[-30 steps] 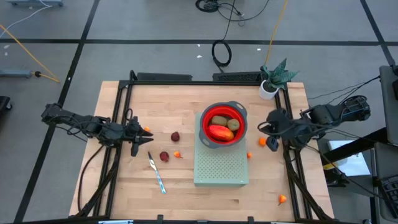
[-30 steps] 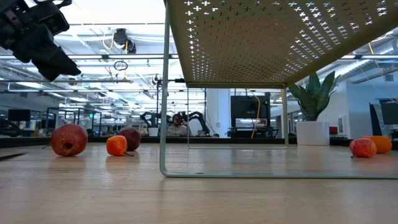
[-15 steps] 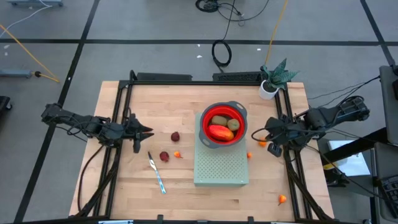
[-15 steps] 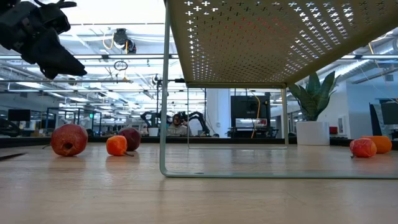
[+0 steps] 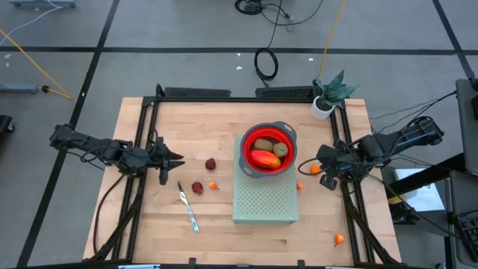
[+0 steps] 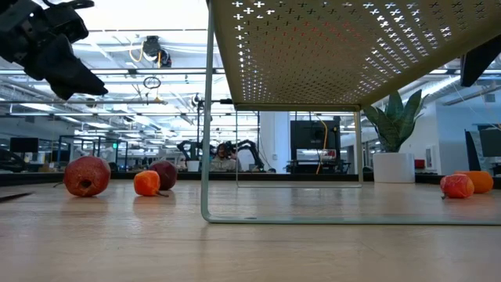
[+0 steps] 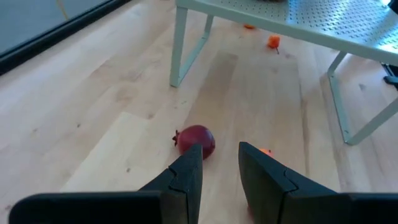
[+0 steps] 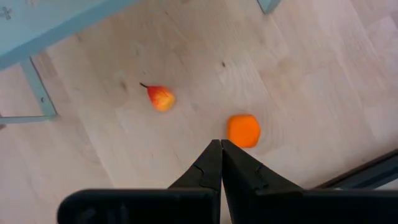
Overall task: Pick & Place Fruit
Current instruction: Put the orange into the red strainer bowl on the shelf
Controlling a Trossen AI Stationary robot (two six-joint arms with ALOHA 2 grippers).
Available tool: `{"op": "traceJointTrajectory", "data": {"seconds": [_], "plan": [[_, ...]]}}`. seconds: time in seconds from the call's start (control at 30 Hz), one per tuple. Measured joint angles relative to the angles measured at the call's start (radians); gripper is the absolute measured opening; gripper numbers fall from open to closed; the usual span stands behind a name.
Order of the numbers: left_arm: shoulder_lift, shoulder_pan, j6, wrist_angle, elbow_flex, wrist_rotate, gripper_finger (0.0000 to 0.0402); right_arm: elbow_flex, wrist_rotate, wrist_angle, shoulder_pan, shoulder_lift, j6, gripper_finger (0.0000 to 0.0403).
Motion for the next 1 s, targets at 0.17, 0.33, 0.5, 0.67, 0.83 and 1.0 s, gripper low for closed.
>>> {"op": "traceJointTrajectory", "data": {"seconds": [0.17,0.33,0.5,0.67,0.83,1.0], "plan": [[0.000,0.002,-0.012,-0.001,0.000,0.081,0.0102,-0.001,0.000,0.003,0.000,-0.002,0.000,0.0000],[0.000,0.001,0.048,0.001,0.000,0.149,0.0102,-0.001,0.000,-0.003,0.000,-0.005,-0.005,0.0000],[-0.013,0.002,0.128,0.062,0.000,0.173,0.0102,-0.001,0.000,-0.005,0.000,-0.011,-0.007,0.0000],[-0.048,0.002,0.192,0.103,0.000,0.236,0.0102,-0.001,0.000,-0.005,0.000,-0.014,-0.002,0.0000],[-0.086,0.002,0.197,0.126,-0.027,0.242,0.0102,-0.001,0.000,-0.005,0.000,-0.014,-0.001,0.0000],[-0.143,0.002,0.190,0.247,-0.115,0.288,0.0102,-0.001,-0.001,-0.005,0.000,-0.014,0.027,0.0000]]}}
